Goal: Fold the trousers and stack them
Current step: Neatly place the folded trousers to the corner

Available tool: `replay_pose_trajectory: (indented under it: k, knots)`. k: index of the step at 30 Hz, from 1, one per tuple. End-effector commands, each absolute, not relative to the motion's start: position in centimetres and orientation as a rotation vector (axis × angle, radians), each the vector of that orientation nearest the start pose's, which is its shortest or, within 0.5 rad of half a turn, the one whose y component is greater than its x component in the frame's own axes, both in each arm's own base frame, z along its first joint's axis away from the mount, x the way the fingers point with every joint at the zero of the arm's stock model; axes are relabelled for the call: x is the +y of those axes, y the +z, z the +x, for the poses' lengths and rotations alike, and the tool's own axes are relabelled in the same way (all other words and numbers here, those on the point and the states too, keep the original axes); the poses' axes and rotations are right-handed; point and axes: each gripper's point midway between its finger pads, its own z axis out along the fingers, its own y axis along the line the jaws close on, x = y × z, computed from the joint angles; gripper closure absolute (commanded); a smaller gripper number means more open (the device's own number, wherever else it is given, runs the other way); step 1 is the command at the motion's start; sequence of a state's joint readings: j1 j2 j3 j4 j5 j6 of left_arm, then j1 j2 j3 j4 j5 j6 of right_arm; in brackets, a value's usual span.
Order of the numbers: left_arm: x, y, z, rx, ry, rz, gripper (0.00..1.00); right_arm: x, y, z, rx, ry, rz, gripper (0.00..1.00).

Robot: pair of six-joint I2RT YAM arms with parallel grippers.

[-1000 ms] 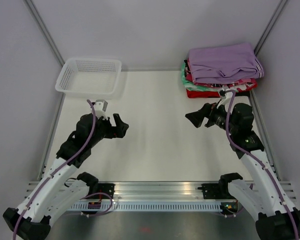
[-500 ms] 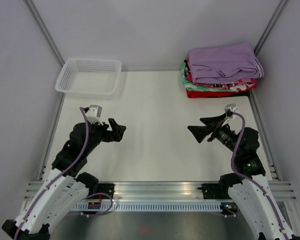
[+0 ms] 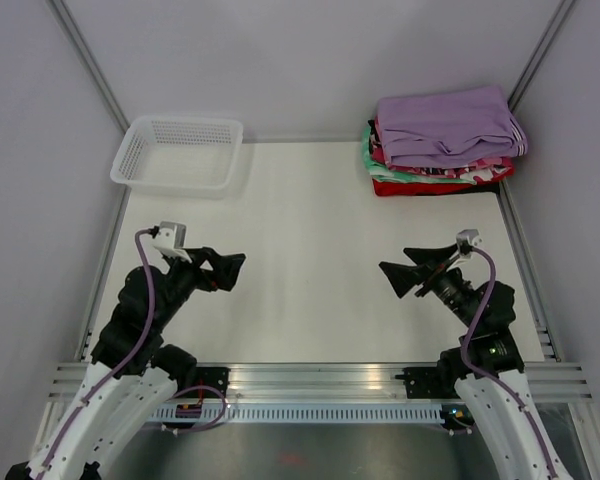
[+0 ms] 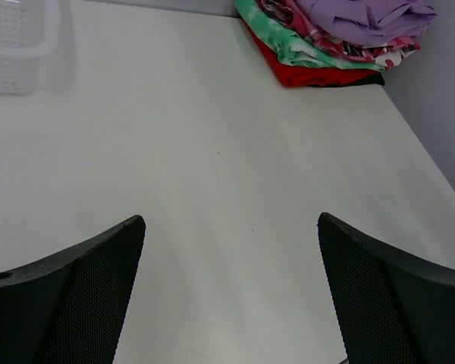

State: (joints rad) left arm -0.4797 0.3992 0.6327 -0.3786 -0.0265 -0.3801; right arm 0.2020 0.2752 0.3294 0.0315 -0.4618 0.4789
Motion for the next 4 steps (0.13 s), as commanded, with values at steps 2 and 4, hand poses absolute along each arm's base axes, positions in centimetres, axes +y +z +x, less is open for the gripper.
replay_pose_trajectory:
  k: [2, 4]
  knots:
    - [-11.7, 26.63, 21.12, 1.7, -0.599, 0.054, 0.0, 13.72, 25.26, 20.68, 1.476, 0.895, -0.142, 0.02]
    - [-11.57, 26.34, 21.06, 1.71, -0.596, 0.044, 0.0, 13.26, 25.28, 20.8, 1.472, 0.876, -0.112, 0.02]
